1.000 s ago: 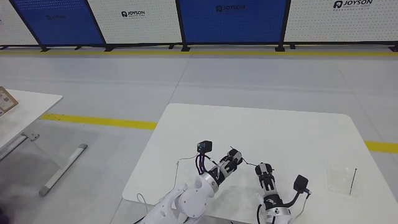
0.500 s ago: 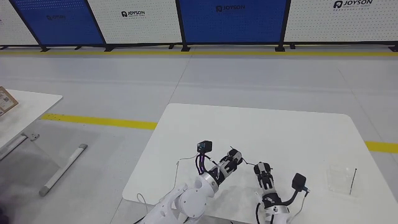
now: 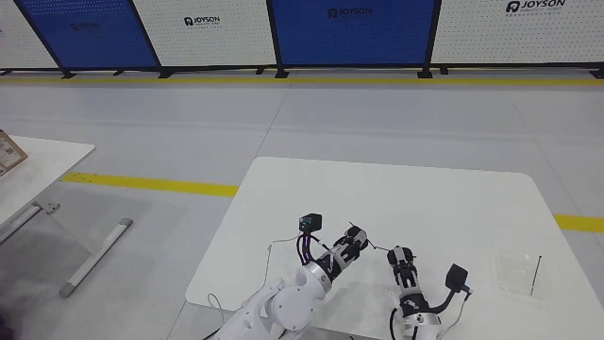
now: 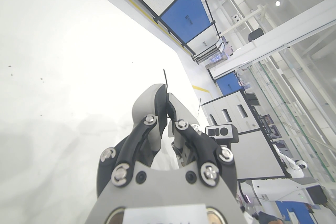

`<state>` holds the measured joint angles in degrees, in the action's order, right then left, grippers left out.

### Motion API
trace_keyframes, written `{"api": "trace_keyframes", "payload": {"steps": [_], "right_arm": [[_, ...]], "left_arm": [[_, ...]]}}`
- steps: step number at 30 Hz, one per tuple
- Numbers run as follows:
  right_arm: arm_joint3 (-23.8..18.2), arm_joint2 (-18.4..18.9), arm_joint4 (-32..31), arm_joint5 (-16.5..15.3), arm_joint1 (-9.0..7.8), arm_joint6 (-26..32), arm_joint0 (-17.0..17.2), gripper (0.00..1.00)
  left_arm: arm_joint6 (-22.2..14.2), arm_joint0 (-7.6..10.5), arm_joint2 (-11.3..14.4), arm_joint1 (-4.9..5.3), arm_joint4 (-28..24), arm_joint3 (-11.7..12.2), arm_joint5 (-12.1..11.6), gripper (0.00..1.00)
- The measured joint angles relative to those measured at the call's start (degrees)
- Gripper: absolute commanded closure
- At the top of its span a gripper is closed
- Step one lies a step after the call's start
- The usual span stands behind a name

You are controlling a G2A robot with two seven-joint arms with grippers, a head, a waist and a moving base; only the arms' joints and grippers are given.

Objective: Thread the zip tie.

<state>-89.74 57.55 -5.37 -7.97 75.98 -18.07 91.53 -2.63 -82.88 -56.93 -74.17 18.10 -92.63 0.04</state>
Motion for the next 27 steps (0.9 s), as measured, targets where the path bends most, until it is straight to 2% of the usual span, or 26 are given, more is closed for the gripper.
{"api": "trace_keyframes", "payload": {"steps": [18, 27], "right_arm": [[1.03, -0.27, -0.90, 3.02, 1.30, 0.47, -1.29, 1.00], [0.69, 0.01, -1.55, 2.44, 1.72, 0.44, -0.71, 1.00]], "left_arm": [[0.00, 0.00, 0.00, 0.00, 0.00, 0.00, 0.00, 1.00], [0.00, 0.00, 0.00, 0.00, 0.00, 0.00, 0.00, 1.00]]}}
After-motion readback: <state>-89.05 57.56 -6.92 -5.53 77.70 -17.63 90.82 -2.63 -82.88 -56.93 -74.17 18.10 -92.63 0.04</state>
